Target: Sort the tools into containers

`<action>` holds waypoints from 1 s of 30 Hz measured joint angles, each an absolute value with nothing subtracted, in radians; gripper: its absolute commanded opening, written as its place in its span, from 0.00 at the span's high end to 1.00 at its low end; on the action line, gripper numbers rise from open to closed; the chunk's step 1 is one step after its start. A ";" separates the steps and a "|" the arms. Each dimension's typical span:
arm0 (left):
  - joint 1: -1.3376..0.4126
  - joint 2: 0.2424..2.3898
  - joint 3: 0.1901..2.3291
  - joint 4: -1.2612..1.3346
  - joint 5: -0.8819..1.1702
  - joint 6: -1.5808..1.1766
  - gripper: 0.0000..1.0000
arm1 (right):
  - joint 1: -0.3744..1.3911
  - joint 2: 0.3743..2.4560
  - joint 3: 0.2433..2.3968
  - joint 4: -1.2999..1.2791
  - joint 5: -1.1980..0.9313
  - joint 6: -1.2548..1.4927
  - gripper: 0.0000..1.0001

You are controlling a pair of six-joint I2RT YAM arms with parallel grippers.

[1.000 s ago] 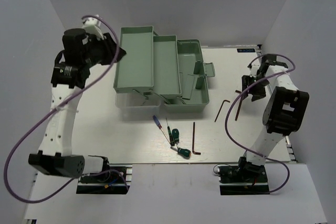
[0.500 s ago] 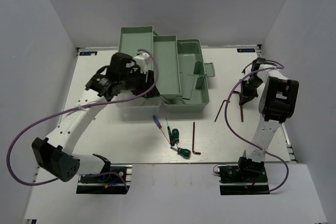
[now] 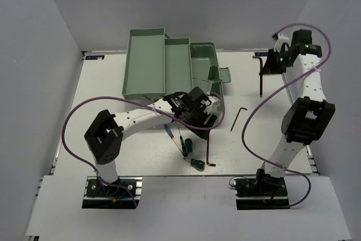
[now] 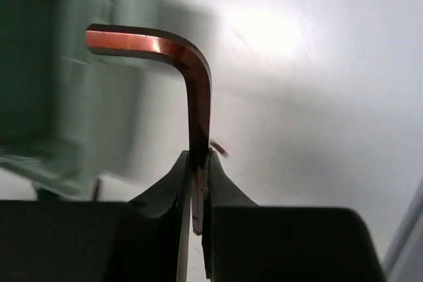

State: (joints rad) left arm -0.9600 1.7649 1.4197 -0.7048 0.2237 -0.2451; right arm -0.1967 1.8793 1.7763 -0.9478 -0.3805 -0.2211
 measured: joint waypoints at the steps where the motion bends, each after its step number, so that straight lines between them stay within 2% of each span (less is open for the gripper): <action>1: -0.963 1.777 1.419 -0.697 0.220 -0.246 0.20 | -0.187 1.863 1.839 -0.952 -0.436 -0.218 1.00; 7: -0.978 1.839 1.419 -0.628 0.170 -0.270 0.20 | -0.028 1.868 2.011 -0.941 -0.710 -0.123 1.00; 13: -1.015 1.892 1.412 -0.567 0.130 -0.316 0.20 | 0.179 2.091 2.108 -0.872 -0.794 0.083 1.00; 15: -1.031 1.905 1.406 -0.559 0.117 -0.335 0.20 | 0.215 2.164 2.122 -0.855 -0.783 0.123 0.72; 17: -1.046 1.919 1.401 -0.554 0.104 -0.357 0.20 | 0.235 2.215 2.122 -0.854 -0.764 0.149 0.54; 20: -1.068 1.956 1.402 -0.555 0.073 -0.395 0.24 | 0.238 2.234 2.122 -0.854 -0.759 0.171 0.47; 24: -1.102 2.008 1.424 -0.580 0.007 -0.459 0.36 | 0.216 2.186 2.110 -0.832 -0.763 0.178 0.47; 27: -1.125 2.035 1.455 -0.602 -0.045 -0.501 0.41 | 0.184 2.096 2.040 -0.802 -0.774 0.189 0.46; 28: -1.133 2.045 1.470 -0.616 -0.070 -0.517 0.49 | 0.168 2.058 2.012 -0.796 -0.779 0.197 0.46; 30: -1.148 2.063 1.494 -0.638 -0.109 -0.547 0.58 | 0.140 1.994 1.962 -0.770 -0.789 0.206 0.46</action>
State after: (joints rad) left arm -1.1481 2.0632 1.4944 -0.6376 -0.1085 -0.5468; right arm 0.1398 1.9938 1.9617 -0.7696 -0.7891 0.2062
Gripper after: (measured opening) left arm 0.506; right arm 0.545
